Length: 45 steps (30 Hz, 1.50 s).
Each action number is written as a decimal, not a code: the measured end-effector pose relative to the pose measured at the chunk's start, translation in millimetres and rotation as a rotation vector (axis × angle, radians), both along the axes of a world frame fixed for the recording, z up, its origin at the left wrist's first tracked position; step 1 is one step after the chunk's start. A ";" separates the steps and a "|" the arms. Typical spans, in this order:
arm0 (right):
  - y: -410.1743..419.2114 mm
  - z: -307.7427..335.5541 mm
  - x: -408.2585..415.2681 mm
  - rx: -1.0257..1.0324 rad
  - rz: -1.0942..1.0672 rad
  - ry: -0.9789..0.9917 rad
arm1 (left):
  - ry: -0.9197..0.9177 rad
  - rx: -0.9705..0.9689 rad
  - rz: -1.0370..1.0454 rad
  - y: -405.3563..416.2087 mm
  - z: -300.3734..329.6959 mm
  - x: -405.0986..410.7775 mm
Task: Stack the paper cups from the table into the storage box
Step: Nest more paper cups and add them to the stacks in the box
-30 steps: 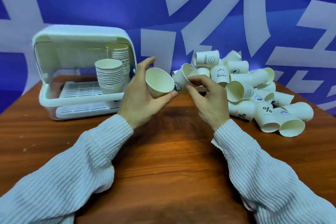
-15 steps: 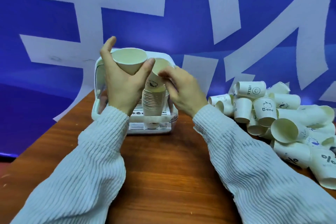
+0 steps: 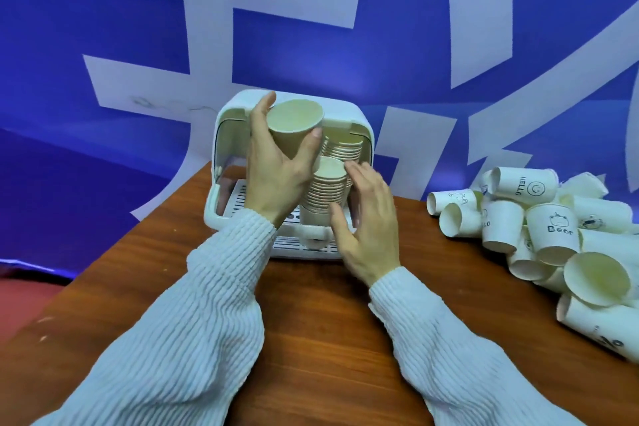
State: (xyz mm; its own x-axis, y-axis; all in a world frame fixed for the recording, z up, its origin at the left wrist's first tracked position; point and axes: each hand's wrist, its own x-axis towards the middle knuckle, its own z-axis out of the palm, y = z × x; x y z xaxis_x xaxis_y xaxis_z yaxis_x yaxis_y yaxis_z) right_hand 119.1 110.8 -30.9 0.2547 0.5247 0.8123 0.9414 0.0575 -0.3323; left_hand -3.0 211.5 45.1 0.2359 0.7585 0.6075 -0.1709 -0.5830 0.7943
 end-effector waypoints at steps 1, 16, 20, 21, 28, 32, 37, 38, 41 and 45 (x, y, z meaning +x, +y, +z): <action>-3.3 -11.3 -1.4 0.036 0.000 0.053 | -0.003 0.003 -0.013 2.6 -3.0 2.2; -10.0 -28.5 -2.2 -0.061 0.023 0.304 | 0.571 0.310 0.100 9.7 -27.7 17.0; -10.0 -27.2 -1.8 -0.017 -0.014 0.370 | 0.697 0.361 0.196 15.0 -37.0 21.5; -10.9 -26.8 -2.1 -0.010 -0.024 0.392 | 0.709 0.356 0.210 16.1 -38.2 22.4; -32.7 -21.0 4.2 -0.006 -0.064 0.465 | 0.558 0.509 0.290 4.7 -38.4 27.1; -47.6 -23.1 17.3 0.006 -0.104 0.460 | 0.330 0.677 0.208 -26.9 -37.5 35.1; -81.2 -22.2 41.7 0.002 -0.180 0.428 | 0.350 0.597 -0.072 -70.7 -58.9 62.8; -88.9 -21.9 48.5 0.013 -0.229 0.393 | 0.375 0.550 -0.118 -80.3 -62.3 71.6; -115.4 -15.5 76.2 0.045 -0.437 0.219 | 0.409 0.443 -0.255 -114.4 -65.0 101.9; -173.8 -4.7 129.3 0.121 -0.869 0.007 | 0.383 0.339 -0.400 -159.8 -78.4 123.2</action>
